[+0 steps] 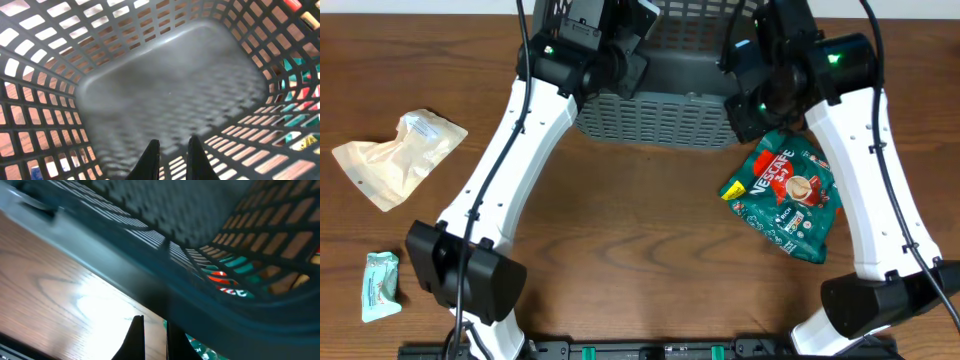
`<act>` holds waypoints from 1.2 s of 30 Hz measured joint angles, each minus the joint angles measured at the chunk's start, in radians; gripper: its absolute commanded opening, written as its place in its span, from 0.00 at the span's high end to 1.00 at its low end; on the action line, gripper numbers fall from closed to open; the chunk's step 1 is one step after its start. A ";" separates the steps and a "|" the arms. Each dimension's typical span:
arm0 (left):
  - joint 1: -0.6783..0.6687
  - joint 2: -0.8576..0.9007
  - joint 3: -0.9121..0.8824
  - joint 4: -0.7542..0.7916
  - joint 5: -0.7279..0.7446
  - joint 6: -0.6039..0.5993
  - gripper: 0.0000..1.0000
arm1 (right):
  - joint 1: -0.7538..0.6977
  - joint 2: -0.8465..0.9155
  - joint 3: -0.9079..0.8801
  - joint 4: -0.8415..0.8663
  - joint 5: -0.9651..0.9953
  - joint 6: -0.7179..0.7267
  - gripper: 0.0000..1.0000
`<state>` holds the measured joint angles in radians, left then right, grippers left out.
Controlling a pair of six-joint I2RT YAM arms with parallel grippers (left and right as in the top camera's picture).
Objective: Pack container
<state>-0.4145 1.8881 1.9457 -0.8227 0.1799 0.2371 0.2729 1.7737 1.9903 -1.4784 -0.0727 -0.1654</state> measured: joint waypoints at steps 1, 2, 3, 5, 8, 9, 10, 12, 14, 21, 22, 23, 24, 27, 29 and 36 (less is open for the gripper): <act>0.000 -0.003 0.000 -0.004 0.000 0.000 0.94 | -0.005 0.000 0.000 0.001 0.002 -0.001 0.99; 0.000 -0.006 0.000 -0.007 0.000 0.000 0.94 | -0.006 0.000 0.000 0.002 0.003 -0.001 0.99; 0.000 -0.008 0.000 -0.009 0.000 0.000 0.94 | -0.010 0.000 0.000 0.002 0.003 -0.001 0.99; -0.001 -0.011 0.000 -0.013 -0.004 -0.001 0.94 | -0.014 0.000 0.000 0.004 0.003 -0.001 0.99; -0.001 -0.015 0.000 -0.018 -0.004 -0.001 0.94 | -0.023 0.000 0.000 0.007 0.003 -0.001 0.99; -0.001 -0.016 0.000 -0.021 -0.004 -0.001 0.94 | -0.026 0.000 0.000 0.007 0.003 -0.001 0.99; -0.001 -0.018 0.000 -0.025 -0.004 -0.002 0.94 | -0.028 0.000 0.000 0.007 0.003 -0.002 0.99; -0.001 -0.022 0.000 -0.033 -0.004 -0.005 0.94 | -0.033 0.000 0.000 0.007 0.003 -0.004 0.99; -0.001 -0.025 0.000 -0.037 -0.005 -0.005 0.94 | -0.036 0.000 0.000 0.007 0.003 -0.006 0.99; -0.001 -0.026 0.000 -0.045 -0.004 -0.006 0.94 | -0.051 0.000 0.000 0.011 0.003 -0.013 0.99; -0.001 -0.027 0.000 -0.047 -0.004 -0.006 0.94 | -0.053 0.000 0.000 0.011 0.003 -0.013 0.99; -0.001 -0.028 0.000 -0.051 -0.004 -0.008 0.94 | -0.057 0.000 0.000 0.011 0.003 -0.016 0.99; -0.001 -0.030 0.000 -0.055 -0.004 -0.008 0.94 | -0.060 0.000 0.000 0.011 0.003 -0.016 0.99; -0.001 -0.035 0.000 -0.063 -0.004 -0.008 0.94 | -0.067 0.000 0.000 0.013 0.003 -0.017 0.99; -0.001 -0.035 0.000 -0.066 -0.004 -0.008 0.94 | -0.068 0.000 0.000 0.014 0.005 -0.017 0.99; -0.001 -0.036 0.000 -0.068 -0.004 -0.008 0.94 | -0.068 0.000 0.000 0.014 0.006 -0.020 0.99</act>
<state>-0.4152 1.8519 1.9453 -0.8909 0.1757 0.2287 0.2050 1.7737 1.9903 -1.4647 -0.0662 -0.1852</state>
